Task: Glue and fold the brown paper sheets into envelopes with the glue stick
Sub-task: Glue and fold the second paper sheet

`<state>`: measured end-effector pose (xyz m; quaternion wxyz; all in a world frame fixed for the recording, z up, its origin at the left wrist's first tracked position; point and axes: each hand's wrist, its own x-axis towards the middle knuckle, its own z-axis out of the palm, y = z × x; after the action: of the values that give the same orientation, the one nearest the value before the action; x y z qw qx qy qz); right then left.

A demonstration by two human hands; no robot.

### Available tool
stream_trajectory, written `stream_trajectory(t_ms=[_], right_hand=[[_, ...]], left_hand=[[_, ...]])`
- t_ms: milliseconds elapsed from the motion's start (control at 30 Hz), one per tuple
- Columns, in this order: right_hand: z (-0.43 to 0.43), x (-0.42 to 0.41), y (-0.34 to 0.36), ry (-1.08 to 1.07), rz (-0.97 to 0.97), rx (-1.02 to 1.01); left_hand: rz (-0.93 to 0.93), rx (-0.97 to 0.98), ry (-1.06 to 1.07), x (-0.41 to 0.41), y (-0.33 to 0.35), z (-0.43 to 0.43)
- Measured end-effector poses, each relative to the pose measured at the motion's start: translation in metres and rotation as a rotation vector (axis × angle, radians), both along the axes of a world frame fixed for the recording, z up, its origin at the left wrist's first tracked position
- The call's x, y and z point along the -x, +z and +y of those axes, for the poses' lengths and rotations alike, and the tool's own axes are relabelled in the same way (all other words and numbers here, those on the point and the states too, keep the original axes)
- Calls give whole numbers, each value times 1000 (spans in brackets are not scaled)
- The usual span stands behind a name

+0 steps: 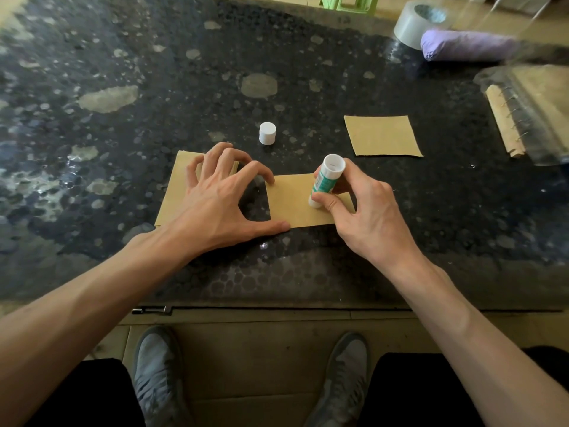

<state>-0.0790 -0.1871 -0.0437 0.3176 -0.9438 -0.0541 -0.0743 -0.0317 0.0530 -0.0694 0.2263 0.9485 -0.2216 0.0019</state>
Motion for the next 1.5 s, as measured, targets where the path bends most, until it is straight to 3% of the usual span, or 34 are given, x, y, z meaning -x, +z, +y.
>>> stream_trajectory(t_ms=[1500], right_hand=[[-30,8,4,-124,-4,48]], left_hand=[[27,-2,-2,0,4,-1]])
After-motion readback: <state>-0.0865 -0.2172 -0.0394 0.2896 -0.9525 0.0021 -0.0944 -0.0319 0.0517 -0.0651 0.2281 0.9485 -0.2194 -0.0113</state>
